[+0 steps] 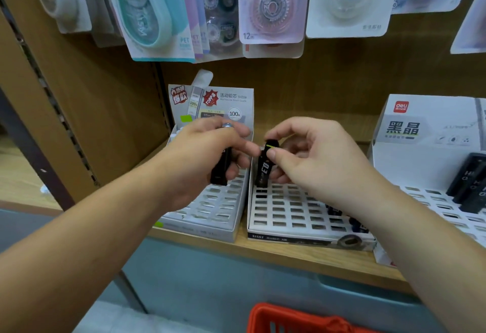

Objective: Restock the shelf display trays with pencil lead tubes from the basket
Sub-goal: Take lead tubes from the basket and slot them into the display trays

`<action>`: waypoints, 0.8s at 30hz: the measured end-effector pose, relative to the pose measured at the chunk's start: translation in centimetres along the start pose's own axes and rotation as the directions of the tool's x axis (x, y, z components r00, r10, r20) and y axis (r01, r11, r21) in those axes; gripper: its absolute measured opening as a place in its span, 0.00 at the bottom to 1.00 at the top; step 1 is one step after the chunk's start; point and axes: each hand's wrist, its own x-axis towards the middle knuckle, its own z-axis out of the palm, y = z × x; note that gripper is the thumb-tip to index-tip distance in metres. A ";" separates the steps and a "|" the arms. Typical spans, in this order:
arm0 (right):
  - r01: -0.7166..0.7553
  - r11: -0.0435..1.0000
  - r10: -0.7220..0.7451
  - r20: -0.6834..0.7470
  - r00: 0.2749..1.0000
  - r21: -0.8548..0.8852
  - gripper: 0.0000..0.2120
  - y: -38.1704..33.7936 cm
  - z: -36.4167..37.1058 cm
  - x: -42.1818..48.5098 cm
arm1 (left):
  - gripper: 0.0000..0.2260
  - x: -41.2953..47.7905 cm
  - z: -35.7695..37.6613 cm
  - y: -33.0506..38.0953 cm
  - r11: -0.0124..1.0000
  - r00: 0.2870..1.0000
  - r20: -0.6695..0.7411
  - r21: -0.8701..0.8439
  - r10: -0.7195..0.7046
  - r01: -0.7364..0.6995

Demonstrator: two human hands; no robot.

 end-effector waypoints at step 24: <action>0.045 0.920 -0.046 0.006 0.999 -0.390 0.04 0.4 1.3 0.2 | 0.09 -0.5 -2.0 -0.7 0.998 0.992 0.129 -0.057 -0.001 0.008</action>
